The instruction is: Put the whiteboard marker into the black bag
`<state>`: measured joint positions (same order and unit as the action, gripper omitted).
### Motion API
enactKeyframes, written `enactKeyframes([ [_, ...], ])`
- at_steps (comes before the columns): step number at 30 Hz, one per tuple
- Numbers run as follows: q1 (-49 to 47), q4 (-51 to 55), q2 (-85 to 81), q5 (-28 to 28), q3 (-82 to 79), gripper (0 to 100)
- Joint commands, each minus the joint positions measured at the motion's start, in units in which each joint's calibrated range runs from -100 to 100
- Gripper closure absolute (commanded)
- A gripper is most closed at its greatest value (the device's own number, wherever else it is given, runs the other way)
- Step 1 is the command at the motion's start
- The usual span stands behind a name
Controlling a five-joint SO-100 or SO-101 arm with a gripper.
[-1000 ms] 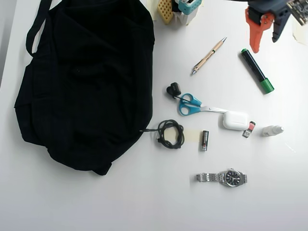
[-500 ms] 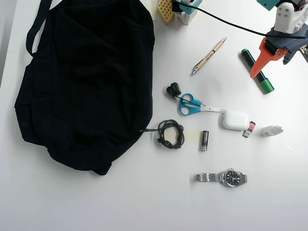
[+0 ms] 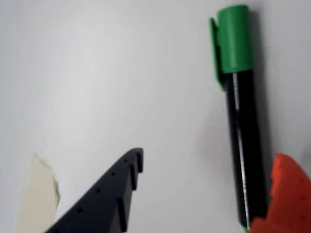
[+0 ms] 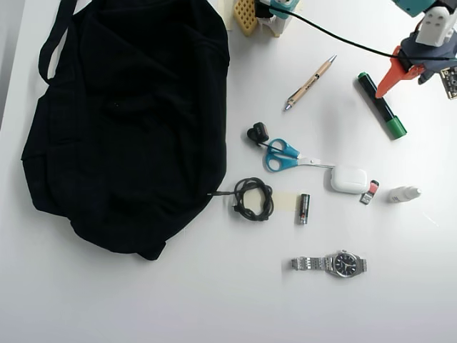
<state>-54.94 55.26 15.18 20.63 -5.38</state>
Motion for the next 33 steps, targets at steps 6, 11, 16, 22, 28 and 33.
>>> enactKeyframes([
  [6,1.08,-0.4,3.49,-0.24,1.24,66],
  [11,1.76,-0.48,5.73,0.08,1.6,67],
  [16,1.61,-0.48,6.48,0.24,0.61,67],
  [22,1.68,-0.48,7.56,0.29,0.52,79],
  [28,1.31,-0.4,7.48,0.29,0.43,98],
  [33,1.61,-0.4,7.39,0.29,0.43,98],
])
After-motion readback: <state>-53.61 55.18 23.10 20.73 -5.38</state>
